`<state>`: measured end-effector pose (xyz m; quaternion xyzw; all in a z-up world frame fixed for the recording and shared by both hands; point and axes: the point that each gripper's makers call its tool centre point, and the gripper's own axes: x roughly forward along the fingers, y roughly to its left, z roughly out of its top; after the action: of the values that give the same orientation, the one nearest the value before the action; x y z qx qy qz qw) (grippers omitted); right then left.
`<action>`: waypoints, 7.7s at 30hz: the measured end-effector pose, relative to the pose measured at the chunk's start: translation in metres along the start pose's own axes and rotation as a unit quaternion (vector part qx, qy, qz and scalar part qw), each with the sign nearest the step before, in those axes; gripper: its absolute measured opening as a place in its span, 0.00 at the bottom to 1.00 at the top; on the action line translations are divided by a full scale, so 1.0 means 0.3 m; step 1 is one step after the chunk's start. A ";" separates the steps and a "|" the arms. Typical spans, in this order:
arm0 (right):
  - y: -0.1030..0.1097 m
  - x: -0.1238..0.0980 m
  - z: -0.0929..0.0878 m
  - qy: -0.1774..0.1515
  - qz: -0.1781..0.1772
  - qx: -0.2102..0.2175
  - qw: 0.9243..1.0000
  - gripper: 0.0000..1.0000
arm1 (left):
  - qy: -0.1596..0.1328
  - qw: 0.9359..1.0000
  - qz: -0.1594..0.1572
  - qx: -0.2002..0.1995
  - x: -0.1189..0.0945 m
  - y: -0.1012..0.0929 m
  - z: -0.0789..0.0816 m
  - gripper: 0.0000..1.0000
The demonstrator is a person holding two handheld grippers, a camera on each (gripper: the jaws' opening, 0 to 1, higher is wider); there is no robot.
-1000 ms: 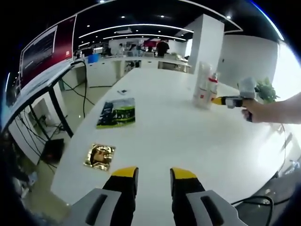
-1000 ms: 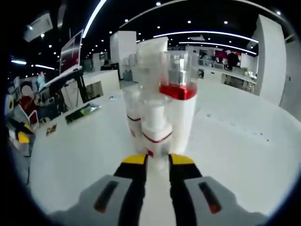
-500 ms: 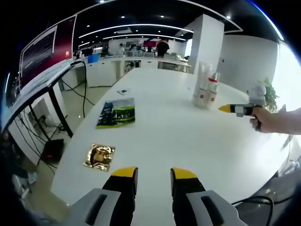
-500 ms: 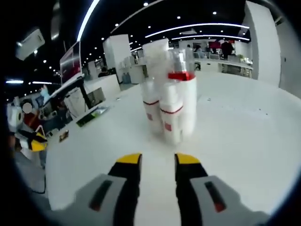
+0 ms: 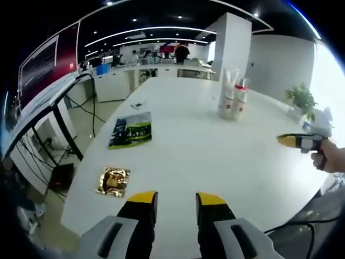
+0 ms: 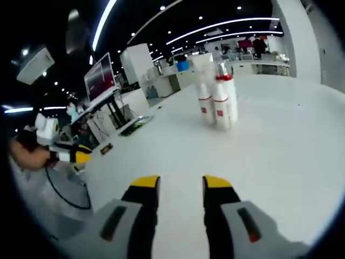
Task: Arrange the skincare products in the storage area until every visible bottle or jar stands upright without overlapping.
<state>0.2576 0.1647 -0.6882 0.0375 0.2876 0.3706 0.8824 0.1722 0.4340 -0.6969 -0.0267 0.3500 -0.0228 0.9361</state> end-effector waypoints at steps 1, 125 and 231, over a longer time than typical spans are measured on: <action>0.012 -0.021 -0.003 -0.003 0.000 0.000 1.000 0.32 | 0.002 1.000 0.000 -0.001 0.000 -0.001 -0.002 0.29; 0.612 0.836 0.229 0.141 0.204 0.247 0.937 0.01 | -0.097 0.926 -0.158 -0.330 0.383 0.321 0.243 0.43; 0.749 -0.052 0.589 -0.117 0.344 0.231 0.902 0.03 | -0.127 0.774 -0.560 -0.267 -0.401 -0.324 0.557 0.01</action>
<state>0.2014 0.3426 -0.4709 0.3798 0.2284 0.5676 0.6938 0.1888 0.3502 -0.4857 -0.4695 0.1432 -0.4445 0.7493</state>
